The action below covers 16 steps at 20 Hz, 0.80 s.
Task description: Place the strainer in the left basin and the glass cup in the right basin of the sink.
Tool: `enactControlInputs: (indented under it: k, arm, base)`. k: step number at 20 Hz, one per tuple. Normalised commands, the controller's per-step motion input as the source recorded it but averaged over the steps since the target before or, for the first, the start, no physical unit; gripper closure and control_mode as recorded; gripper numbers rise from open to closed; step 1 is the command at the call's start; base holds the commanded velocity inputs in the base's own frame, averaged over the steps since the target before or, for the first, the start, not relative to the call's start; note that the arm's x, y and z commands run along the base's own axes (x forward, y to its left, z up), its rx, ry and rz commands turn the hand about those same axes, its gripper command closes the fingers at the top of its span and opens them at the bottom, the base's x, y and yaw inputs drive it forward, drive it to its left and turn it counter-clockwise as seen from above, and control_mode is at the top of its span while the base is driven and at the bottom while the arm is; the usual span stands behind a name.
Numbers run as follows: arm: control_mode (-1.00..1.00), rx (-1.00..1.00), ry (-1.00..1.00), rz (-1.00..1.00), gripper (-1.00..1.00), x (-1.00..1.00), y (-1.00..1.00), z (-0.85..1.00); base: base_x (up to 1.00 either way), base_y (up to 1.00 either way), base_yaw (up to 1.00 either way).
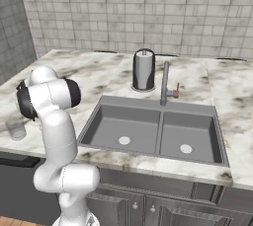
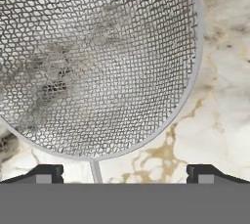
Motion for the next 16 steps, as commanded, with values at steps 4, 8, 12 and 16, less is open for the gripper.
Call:
enactControlInputs:
  k: [4, 8, 12, 16]
  arm:
    - [-1.00, 0.08, 0.00, 0.00, -1.00, -0.04, -0.01, 0.00]
    - [-1.00, 0.06, 0.00, 0.00, -1.00, -0.01, 0.00, -0.10]
    - [-1.00, 0.02, 0.00, 0.01, -1.00, 0.00, 0.00, -0.17]
    - [-1.00, 0.00, 0.00, 0.04, -1.00, 0.04, 0.00, -0.15]
  base:
    - [0.00, 0.00, 0.00]
    - [0.00, 0.00, 0.00]
    - [0.00, 0.00, 0.00]
    - [0.00, 0.00, 0.00]
